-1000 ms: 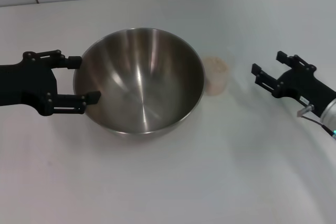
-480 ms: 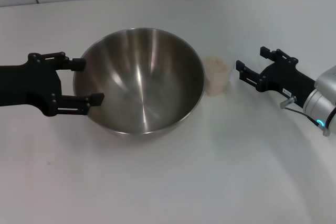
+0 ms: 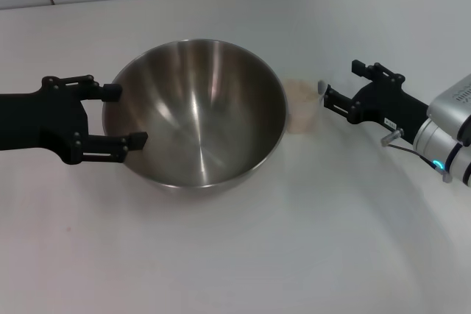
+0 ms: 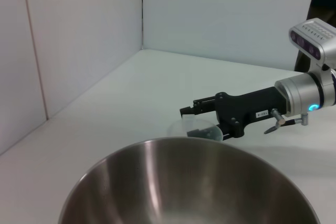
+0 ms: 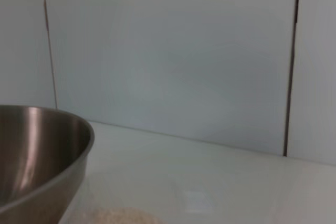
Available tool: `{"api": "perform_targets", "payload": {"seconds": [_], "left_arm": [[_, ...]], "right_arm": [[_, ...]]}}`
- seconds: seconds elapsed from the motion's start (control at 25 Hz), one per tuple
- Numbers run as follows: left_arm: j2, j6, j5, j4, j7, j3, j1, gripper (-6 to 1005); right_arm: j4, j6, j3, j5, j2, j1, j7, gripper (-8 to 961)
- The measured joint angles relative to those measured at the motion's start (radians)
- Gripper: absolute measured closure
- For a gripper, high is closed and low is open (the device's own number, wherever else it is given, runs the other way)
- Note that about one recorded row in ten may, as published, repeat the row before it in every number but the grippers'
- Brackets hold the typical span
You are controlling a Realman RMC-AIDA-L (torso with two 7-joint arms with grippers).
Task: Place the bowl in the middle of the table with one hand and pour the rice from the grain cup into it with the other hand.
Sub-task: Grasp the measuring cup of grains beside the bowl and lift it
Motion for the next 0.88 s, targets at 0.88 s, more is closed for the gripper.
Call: {"api": "perform_targets", "payload": {"seconds": [0.88], "left_arm": [[-0.001, -0.007, 0.025, -0.05, 0.003, 0.003, -0.018, 137]], "right_arm": [[-0.046, 0.036, 0.012, -0.001, 0.005, 0.025, -0.027, 208]]}}
